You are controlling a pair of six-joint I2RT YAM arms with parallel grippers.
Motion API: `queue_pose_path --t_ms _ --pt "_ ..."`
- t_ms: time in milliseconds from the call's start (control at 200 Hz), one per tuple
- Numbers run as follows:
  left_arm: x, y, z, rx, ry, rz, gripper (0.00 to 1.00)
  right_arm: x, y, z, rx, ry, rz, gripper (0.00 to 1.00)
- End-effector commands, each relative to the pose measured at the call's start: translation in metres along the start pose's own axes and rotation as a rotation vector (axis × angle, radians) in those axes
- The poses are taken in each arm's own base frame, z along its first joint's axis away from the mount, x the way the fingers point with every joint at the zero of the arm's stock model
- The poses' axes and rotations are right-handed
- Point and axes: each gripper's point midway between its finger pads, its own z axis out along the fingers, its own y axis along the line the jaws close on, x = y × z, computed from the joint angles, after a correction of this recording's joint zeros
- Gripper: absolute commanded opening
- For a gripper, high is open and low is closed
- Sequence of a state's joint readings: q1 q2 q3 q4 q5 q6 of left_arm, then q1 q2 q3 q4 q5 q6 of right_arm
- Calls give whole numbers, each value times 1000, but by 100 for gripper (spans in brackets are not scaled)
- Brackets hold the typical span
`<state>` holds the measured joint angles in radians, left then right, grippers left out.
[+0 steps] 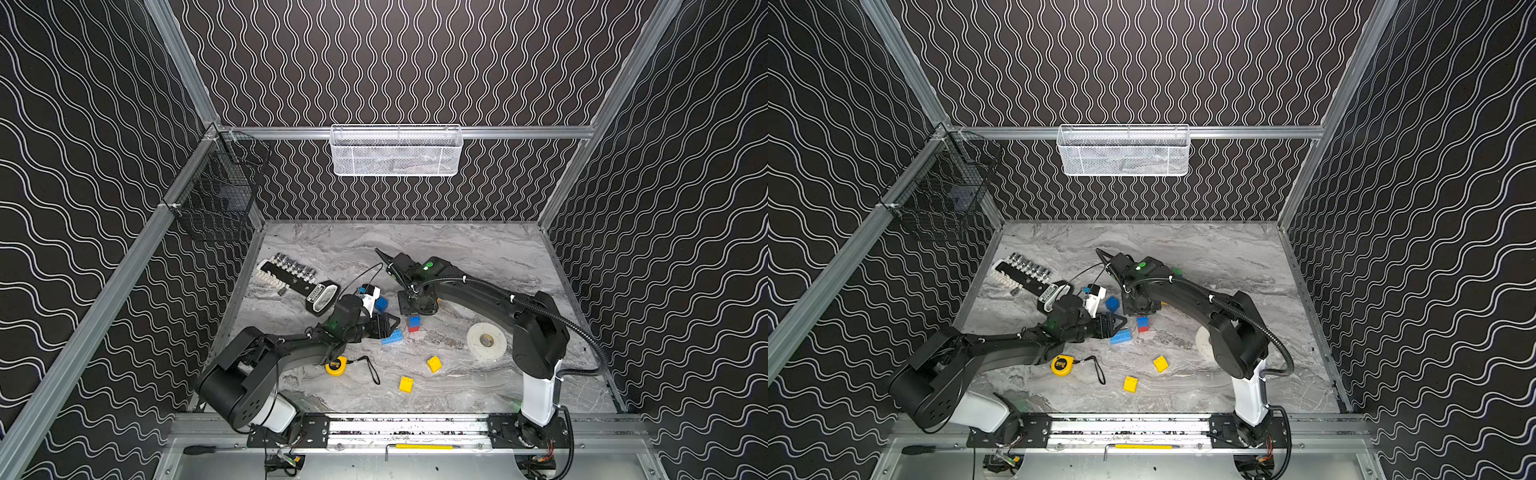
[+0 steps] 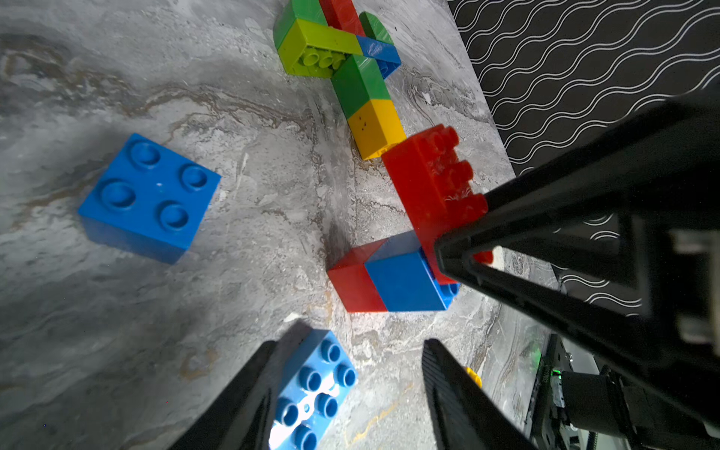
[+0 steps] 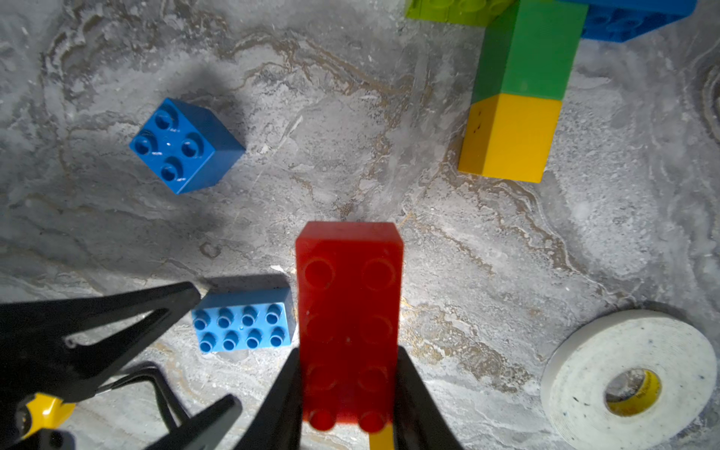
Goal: Assemble a fork with lego
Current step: Assemble the lego brick with the lego brick.
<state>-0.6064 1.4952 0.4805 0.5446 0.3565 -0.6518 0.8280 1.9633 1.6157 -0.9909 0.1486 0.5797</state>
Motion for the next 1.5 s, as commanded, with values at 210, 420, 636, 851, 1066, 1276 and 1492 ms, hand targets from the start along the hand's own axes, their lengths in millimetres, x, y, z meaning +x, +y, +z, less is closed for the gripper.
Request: queue_pose_path --t_ms 210,420,636,851,1066,1276,1492 --pt "0 -13 13 49 -4 26 59 46 -19 19 61 213 18 0" --pt "3 -18 19 68 5 35 59 46 -17 20 52 214 20 0" --pt "7 -13 25 63 10 21 57 45 -19 17 78 193 4 0" --pt "8 -11 29 64 13 18 57 50 -12 21 83 194 -31 0" --pt "8 -11 30 62 15 19 57 53 -12 24 38 215 37 0" --pt "9 -10 31 62 19 17 56 58 -10 27 22 245 53 0" --pt "9 -10 32 63 19 18 57 57 -25 24 142 233 -36 0"
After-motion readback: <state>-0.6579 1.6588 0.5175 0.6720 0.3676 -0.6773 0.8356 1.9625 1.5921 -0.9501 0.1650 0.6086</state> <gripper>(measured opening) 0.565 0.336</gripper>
